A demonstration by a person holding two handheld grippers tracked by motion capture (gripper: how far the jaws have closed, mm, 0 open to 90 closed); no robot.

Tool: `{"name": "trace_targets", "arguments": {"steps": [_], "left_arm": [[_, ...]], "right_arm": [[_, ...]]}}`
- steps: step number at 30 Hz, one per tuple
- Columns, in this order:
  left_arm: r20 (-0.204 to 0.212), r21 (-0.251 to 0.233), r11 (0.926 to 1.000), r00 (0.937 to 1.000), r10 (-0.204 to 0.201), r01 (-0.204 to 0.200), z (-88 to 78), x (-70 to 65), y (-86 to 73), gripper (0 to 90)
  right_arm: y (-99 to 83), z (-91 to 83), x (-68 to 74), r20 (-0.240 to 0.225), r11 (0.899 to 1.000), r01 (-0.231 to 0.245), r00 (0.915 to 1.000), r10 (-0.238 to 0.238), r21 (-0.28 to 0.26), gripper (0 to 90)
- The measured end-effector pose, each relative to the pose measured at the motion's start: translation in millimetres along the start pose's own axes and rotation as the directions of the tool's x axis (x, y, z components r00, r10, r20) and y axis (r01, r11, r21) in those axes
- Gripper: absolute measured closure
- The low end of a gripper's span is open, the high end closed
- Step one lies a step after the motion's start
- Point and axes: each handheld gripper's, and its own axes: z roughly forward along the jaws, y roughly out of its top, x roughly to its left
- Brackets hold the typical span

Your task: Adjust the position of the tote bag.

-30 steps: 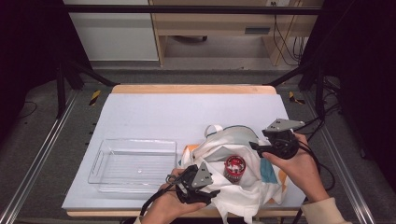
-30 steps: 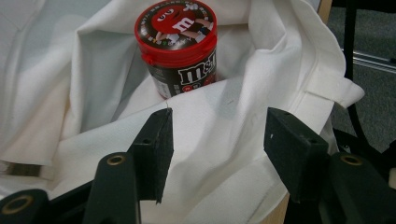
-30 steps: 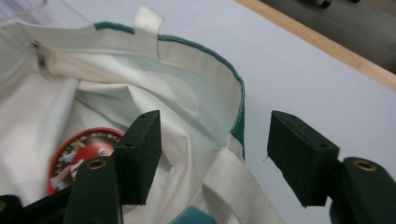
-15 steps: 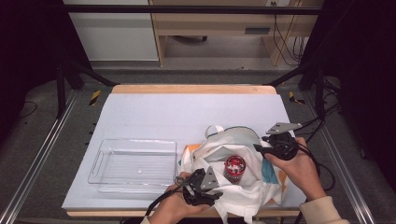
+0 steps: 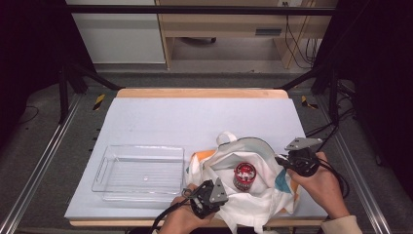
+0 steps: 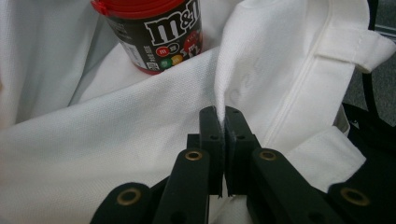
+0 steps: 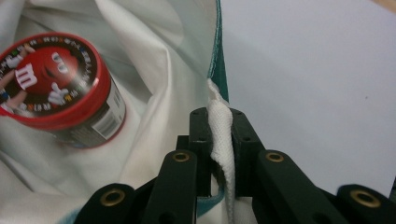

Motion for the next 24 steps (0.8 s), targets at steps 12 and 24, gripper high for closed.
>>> {"name": "trace_targets", "arguments": {"steps": [12, 24], "left_arm": [[0.002, 0.011, 0.9997, 0.9998, 0.021, -0.021, -2.8, -4.2, -4.4, 89.0], [0.014, 0.012, 0.9994, 0.9994, 0.032, -0.032, -4.9, -7.9, -8.4, 89.0]], "right_arm": [[-24.3, 4.6, -22.3, 0.011, 0.997, -0.08, 0.9968, 0.079, 0.008, 83.4], [-33.6, 9.2, -33.3, 0.019, 0.992, -0.128, 0.9916, 0.128, 0.003, 83.4]]}}
